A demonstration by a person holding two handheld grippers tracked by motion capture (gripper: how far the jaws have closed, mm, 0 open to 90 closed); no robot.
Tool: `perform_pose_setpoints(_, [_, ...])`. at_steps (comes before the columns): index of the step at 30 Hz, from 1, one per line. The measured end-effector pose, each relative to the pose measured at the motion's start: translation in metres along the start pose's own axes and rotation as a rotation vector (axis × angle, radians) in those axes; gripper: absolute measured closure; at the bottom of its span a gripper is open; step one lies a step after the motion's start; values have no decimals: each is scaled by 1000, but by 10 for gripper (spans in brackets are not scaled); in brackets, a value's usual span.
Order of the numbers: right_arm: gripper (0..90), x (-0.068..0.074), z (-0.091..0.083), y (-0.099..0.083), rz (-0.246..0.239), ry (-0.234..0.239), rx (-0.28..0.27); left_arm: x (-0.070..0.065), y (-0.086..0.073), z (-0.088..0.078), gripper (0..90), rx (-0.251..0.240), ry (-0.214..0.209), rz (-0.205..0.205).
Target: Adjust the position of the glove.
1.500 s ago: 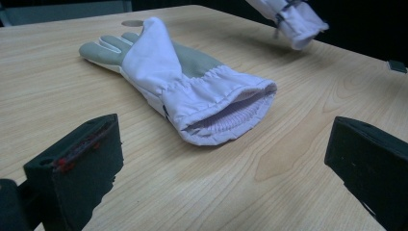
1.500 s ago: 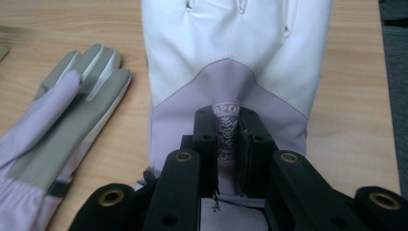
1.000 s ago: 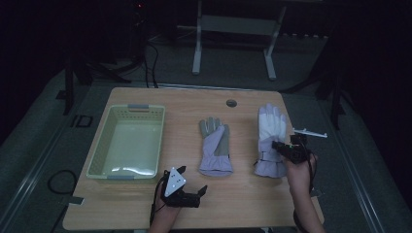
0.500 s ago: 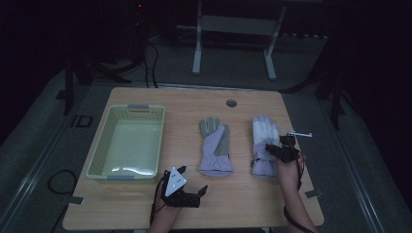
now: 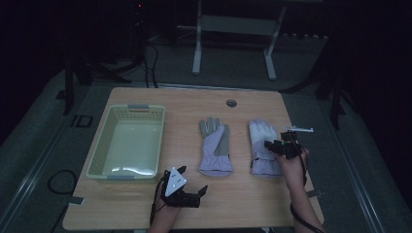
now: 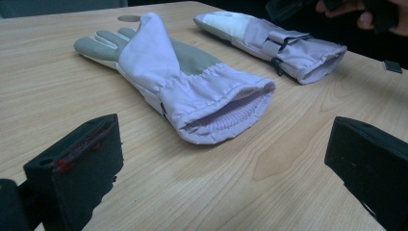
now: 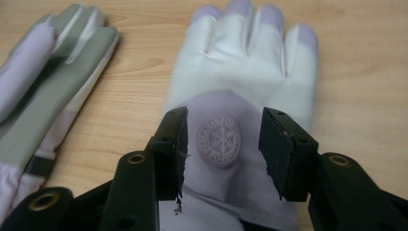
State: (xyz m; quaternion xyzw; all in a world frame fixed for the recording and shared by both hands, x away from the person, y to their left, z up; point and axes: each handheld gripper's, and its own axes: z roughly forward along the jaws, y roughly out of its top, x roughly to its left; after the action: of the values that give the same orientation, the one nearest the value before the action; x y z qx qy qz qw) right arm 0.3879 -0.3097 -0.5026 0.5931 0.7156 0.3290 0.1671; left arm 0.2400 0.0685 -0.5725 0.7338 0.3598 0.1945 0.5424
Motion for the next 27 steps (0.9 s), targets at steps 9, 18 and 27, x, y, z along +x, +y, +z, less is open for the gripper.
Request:
perform_pose_setpoints(9, [501,-18,-8,8,-204,48,50,0,0,0,0,2,1,-1])
perform_pose_setpoints(18, [490,-10,7,2,-215,108,52,0,0,0,0,1,0,-2])
perform_pose_setpoints(27, [548,-7,32,-12,-250,52,96,0,0,0,0,-1,1,-4])
